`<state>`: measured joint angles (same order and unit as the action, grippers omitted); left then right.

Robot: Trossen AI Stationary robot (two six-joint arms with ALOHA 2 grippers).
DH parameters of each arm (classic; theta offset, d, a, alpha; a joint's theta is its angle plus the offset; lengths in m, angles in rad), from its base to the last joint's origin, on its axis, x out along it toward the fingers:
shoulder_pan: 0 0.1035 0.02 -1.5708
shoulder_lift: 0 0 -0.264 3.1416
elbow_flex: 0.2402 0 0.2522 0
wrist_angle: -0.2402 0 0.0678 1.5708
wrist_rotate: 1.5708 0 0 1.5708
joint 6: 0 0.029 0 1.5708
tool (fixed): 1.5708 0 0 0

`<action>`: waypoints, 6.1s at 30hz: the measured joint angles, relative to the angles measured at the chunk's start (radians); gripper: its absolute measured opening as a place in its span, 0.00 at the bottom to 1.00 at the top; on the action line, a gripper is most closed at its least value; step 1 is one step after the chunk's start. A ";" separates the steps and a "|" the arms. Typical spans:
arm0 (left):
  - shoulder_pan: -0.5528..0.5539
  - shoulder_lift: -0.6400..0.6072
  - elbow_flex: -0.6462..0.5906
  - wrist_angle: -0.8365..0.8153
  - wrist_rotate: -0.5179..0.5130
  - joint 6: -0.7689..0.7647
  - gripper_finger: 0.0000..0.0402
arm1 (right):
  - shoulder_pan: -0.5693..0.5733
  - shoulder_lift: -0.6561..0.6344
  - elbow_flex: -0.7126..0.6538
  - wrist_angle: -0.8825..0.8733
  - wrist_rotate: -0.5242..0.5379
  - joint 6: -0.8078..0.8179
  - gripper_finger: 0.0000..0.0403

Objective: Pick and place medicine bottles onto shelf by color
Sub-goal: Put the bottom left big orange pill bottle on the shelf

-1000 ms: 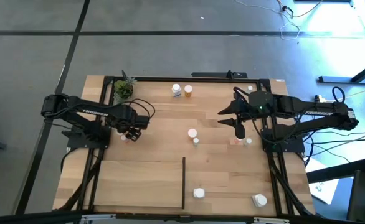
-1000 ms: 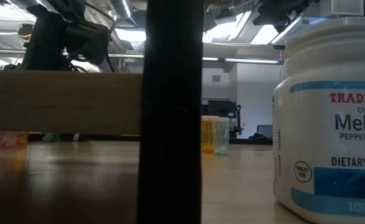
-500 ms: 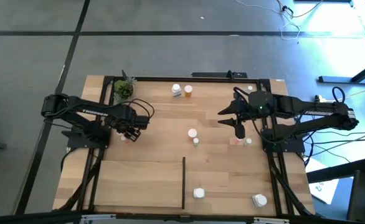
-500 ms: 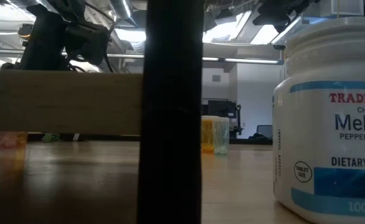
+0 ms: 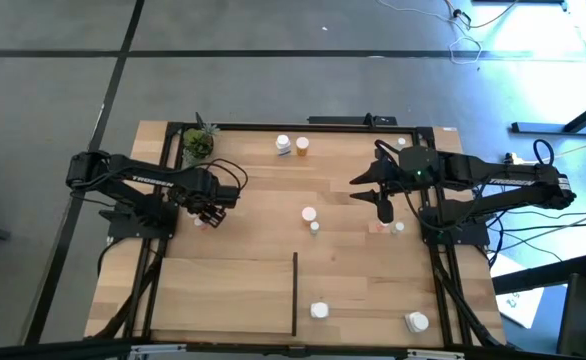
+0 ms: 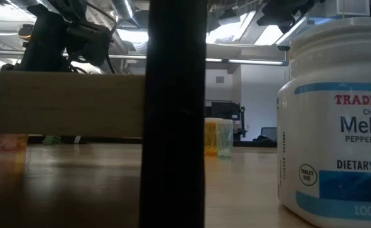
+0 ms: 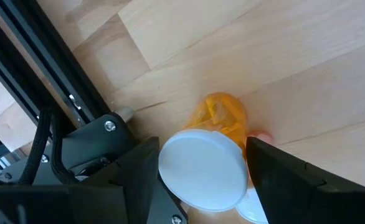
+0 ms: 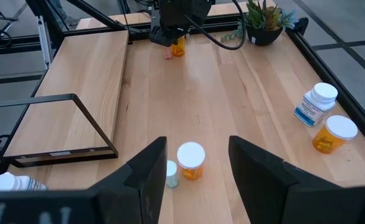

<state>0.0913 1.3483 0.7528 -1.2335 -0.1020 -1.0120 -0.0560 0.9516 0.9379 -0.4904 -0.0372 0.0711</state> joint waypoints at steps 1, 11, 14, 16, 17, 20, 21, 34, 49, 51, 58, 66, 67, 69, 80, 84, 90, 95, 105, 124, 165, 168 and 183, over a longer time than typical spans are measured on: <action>0.000 0.000 0.000 0.000 0.000 0.000 0.56 | 0.000 0.000 0.000 0.000 0.000 0.001 0.43; 0.000 -0.001 0.000 0.000 0.002 0.001 0.54 | 0.000 0.000 0.000 0.000 0.000 0.000 0.43; 0.000 -0.001 0.000 0.000 0.009 0.001 0.51 | 0.000 0.000 0.000 0.000 0.000 0.001 0.43; 0.000 -0.001 0.000 0.000 0.011 0.001 0.50 | 0.000 0.000 0.000 0.000 0.000 0.000 0.43; 0.000 -0.001 0.000 0.000 0.012 0.001 0.50 | 0.000 0.000 0.000 0.000 0.000 0.001 0.43; 0.000 -0.001 0.000 0.000 0.015 0.001 0.50 | 0.000 0.000 0.000 0.000 0.000 0.000 0.43; 0.000 -0.001 0.000 0.000 0.015 0.001 0.50 | 0.000 0.000 0.000 0.000 0.000 0.000 0.43; 0.000 -0.001 0.048 -0.019 -0.008 0.001 0.50 | 0.000 0.000 0.000 0.000 0.000 0.002 0.43; 0.002 -0.001 0.133 -0.052 -0.065 0.054 0.50 | 0.000 0.000 0.000 0.000 0.000 0.001 0.43; 0.002 -0.001 0.145 -0.060 -0.065 0.070 0.50 | 0.000 0.000 0.000 0.000 0.000 0.001 0.43; 0.002 -0.001 0.193 -0.064 -0.060 0.153 0.50 | 0.000 0.000 0.000 0.000 0.000 0.000 0.43; 0.002 -0.001 0.253 -0.066 -0.031 0.262 0.50 | 0.000 0.000 0.000 0.000 0.000 0.001 0.43; 0.002 -0.001 0.262 -0.067 -0.030 0.274 0.50 | 0.000 0.000 0.000 0.000 0.000 0.000 0.43; -0.004 -0.001 0.278 -0.069 -0.028 0.298 0.50 | 0.000 0.000 0.000 0.000 0.000 0.000 0.43; -0.123 -0.001 0.358 -0.072 -0.020 0.395 0.50 | 0.000 0.000 0.000 0.000 0.000 0.000 0.43; -0.186 -0.001 0.360 -0.072 -0.013 0.421 0.50 | 0.000 0.000 0.000 0.000 0.000 0.000 0.43; -0.297 -0.001 0.360 -0.052 0.009 0.382 0.50 | 0.000 0.000 0.000 0.000 0.000 0.000 0.43; -0.377 -0.001 0.360 -0.051 0.059 0.351 0.50 | 0.000 0.000 0.000 0.000 0.000 0.000 0.43; -0.531 -0.001 0.360 -0.051 0.144 0.299 0.50 | 0.000 0.000 0.000 0.000 0.000 0.000 0.43; -0.900 -0.001 0.360 0.048 0.197 -0.085 0.50 | 0.000 0.000 0.001 0.000 0.000 0.001 0.43; -1.095 0.000 0.360 0.063 0.121 -0.421 0.50 | 0.000 0.000 0.002 0.010 -0.293 -0.194 0.43; -1.105 0.000 0.360 0.072 0.122 -0.420 0.50 | 0.000 0.000 0.002 0.010 -0.378 -0.223 0.43; -1.135 0.088 0.359 0.195 0.113 -0.328 0.50 | 0.000 0.000 0.002 0.010 -0.428 -0.237 0.43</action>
<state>-1.0439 1.4360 1.1118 -1.0389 0.0108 -1.3396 -0.0555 0.9520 0.9394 -0.4808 -0.4652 -0.1661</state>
